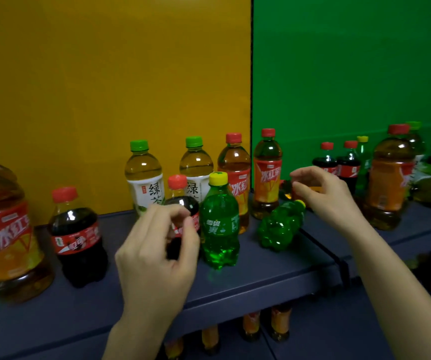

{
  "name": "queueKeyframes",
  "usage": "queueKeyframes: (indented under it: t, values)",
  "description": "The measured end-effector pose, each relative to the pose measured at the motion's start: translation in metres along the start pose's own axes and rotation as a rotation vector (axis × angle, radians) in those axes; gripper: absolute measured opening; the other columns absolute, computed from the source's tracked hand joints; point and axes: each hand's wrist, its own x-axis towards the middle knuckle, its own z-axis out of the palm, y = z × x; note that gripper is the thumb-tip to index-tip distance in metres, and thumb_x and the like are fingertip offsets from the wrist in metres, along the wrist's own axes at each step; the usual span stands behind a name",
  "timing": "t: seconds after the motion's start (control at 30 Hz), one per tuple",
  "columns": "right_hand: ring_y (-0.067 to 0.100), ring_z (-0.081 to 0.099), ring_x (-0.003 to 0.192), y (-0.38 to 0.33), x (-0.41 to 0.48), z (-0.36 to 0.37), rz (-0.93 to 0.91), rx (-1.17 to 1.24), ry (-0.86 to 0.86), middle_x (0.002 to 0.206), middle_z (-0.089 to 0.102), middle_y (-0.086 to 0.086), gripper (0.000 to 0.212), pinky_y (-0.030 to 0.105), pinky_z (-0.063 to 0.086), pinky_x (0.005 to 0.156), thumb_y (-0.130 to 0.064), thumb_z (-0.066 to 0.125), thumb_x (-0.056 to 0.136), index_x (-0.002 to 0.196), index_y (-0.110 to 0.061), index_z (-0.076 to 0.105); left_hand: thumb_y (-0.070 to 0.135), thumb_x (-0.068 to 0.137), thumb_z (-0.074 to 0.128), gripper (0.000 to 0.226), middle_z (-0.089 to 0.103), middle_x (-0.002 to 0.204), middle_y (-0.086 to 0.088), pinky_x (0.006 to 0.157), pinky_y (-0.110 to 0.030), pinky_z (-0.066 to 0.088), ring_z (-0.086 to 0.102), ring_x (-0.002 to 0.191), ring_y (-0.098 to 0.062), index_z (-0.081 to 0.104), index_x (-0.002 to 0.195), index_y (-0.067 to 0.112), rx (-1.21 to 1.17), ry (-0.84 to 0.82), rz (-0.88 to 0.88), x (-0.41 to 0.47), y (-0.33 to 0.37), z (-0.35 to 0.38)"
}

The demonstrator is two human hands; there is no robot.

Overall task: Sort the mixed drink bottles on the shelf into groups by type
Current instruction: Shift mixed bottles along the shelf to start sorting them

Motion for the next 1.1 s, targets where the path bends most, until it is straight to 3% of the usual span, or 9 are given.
queueKeyframes:
  t: [0.07,0.23,0.47,0.53,0.6,0.67,0.77,0.93,1.1]
  values:
    - [0.014,0.060,0.090,0.010,-0.003,-0.014,-0.019,-0.066,0.014,0.094,0.065,0.000,0.016,0.018,0.043,0.075,-0.010,0.059,0.088,0.102,-0.013,0.064,0.019,0.088,0.050,0.016,0.056,0.072,0.003,0.057,-0.026,0.042,0.051,0.065,-0.011,0.061,0.080,0.010,-0.010,-0.053,0.053,-0.004,0.015,0.014]
    - [0.013,0.057,0.094,0.036,-0.003,-0.047,-0.015,-0.208,-0.013,0.099,0.064,-0.001,0.018,0.028,0.045,0.083,-0.011,0.057,0.089,0.106,-0.013,0.063,0.022,0.087,0.050,0.016,0.058,0.075,0.006,0.058,-0.022,0.041,0.051,0.070,-0.008,0.063,0.084,0.013,-0.029,-0.194,0.145,-0.005,0.045,0.065]
    - [0.016,0.056,0.105,0.081,0.023,-0.078,-0.021,-0.329,-0.131,0.109,0.063,-0.001,0.021,0.029,0.043,0.090,-0.011,0.054,0.090,0.108,-0.017,0.062,0.031,0.082,0.054,0.017,0.056,0.076,0.005,0.052,-0.019,0.034,0.056,0.071,-0.013,0.061,0.088,0.017,0.224,-0.435,0.133,0.001,0.066,0.161]
    - [0.018,0.056,0.109,0.095,0.031,-0.081,-0.037,-0.363,-0.200,0.113,0.062,0.000,0.022,0.032,0.043,0.092,-0.014,0.053,0.090,0.111,-0.018,0.060,0.030,0.078,0.062,0.020,0.058,0.077,0.002,0.052,-0.025,0.040,0.058,0.072,-0.017,0.062,0.090,0.014,0.319,-0.486,0.093,0.001,0.065,0.187]
    - [0.020,0.053,0.113,0.106,0.036,-0.081,-0.067,-0.391,-0.266,0.119,0.059,0.001,0.026,0.034,0.042,0.095,-0.016,0.052,0.090,0.116,-0.017,0.057,0.033,0.078,0.064,0.029,0.061,0.087,-0.003,0.060,-0.032,0.046,0.059,0.082,-0.022,0.061,0.098,0.012,0.449,-0.575,0.041,0.002,0.068,0.205]
    - [0.019,0.050,0.118,0.116,0.042,-0.078,-0.109,-0.396,-0.321,0.126,0.054,0.001,0.032,0.032,0.040,0.098,-0.018,0.051,0.091,0.123,-0.017,0.053,0.039,0.085,0.052,0.039,0.056,0.108,-0.002,0.075,-0.033,0.044,0.054,0.101,-0.022,0.052,0.115,0.014,0.567,-0.664,-0.052,0.005,0.072,0.216]
    - [0.022,0.046,0.123,0.122,0.053,-0.073,-0.146,-0.443,-0.408,0.135,0.048,0.003,0.042,0.034,0.038,0.100,-0.023,0.049,0.092,0.133,-0.015,0.044,0.050,0.086,0.045,0.048,0.050,0.120,-0.001,0.078,-0.031,0.041,0.048,0.111,-0.020,0.042,0.120,0.016,0.668,-0.695,-0.136,0.009,0.075,0.227]
    - [0.032,0.047,0.117,0.115,0.076,-0.051,-0.069,-0.704,-0.564,0.131,0.047,0.011,0.047,0.040,0.042,0.089,-0.030,0.050,0.091,0.130,-0.007,0.041,0.060,0.076,0.058,0.063,0.055,0.119,-0.002,0.079,-0.031,0.044,0.054,0.108,-0.021,0.045,0.119,0.016,0.763,-0.900,-0.230,0.025,0.065,0.227]
    - [0.030,0.056,0.109,0.116,0.096,-0.032,0.096,-0.811,-0.594,0.121,0.057,0.010,0.055,0.033,0.042,0.077,-0.038,0.061,0.083,0.126,-0.007,0.044,0.066,0.069,0.063,0.068,0.059,0.114,0.001,0.077,-0.029,0.042,0.057,0.104,-0.019,0.050,0.115,0.018,0.759,-0.974,-0.281,0.036,0.063,0.226]
